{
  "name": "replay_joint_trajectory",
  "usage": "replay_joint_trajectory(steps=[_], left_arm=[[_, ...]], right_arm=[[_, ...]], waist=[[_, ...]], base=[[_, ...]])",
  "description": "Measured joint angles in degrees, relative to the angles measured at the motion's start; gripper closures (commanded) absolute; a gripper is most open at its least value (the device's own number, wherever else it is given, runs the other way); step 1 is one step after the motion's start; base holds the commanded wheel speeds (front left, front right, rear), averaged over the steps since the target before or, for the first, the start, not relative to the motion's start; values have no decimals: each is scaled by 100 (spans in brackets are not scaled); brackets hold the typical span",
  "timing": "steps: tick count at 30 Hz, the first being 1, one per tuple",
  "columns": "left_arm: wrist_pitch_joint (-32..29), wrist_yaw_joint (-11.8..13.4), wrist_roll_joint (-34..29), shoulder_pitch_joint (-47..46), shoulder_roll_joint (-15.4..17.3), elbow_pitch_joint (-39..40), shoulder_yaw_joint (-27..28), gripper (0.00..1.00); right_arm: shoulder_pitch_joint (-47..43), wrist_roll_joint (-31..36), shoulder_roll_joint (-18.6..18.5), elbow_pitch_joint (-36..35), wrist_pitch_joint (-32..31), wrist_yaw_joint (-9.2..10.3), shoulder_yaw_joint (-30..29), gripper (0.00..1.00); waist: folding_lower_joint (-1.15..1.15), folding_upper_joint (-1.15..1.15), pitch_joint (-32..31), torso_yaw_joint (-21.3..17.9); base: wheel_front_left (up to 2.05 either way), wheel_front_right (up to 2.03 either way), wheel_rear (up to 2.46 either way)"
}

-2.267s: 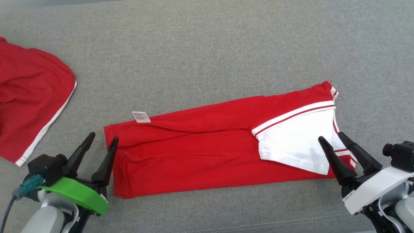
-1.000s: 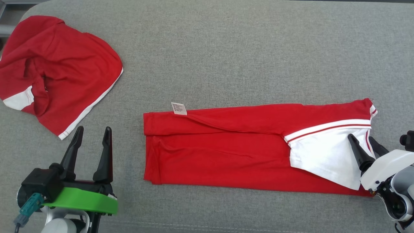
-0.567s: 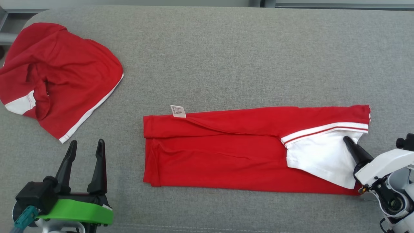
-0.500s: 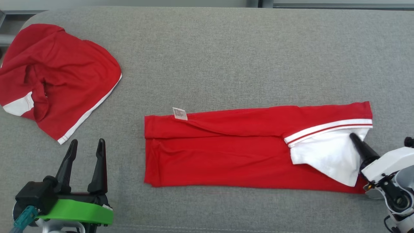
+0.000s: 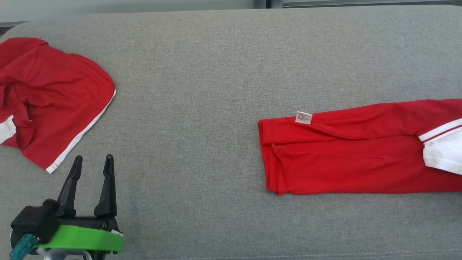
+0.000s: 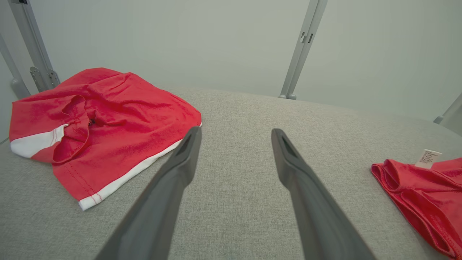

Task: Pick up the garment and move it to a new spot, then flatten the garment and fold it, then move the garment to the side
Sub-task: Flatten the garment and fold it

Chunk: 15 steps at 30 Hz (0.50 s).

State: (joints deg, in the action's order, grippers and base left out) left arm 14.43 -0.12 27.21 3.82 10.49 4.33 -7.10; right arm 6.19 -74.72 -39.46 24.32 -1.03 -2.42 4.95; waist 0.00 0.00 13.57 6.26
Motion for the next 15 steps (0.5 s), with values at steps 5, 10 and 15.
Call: replay_joint_trajectory(steps=[5,10,15], left_arm=[[0,-49,-38,11,-34,13,77,0],[0,-149,-131,30,-33,-16,-20,0],[0,-230,-227,27,-37,-27,-55,0]], right_arm=[[52,14,-46,-845,-365,-280,400,100],[276,49,221,-2022,-823,-415,1131,100],[415,339,568,-2794,-1091,-430,1902,100]], waist=[[0,0,-4,-103],[0,0,-17,-202],[0,0,-29,-200]], base=[[0,0,0],[0,0,0],[0,0,0]])
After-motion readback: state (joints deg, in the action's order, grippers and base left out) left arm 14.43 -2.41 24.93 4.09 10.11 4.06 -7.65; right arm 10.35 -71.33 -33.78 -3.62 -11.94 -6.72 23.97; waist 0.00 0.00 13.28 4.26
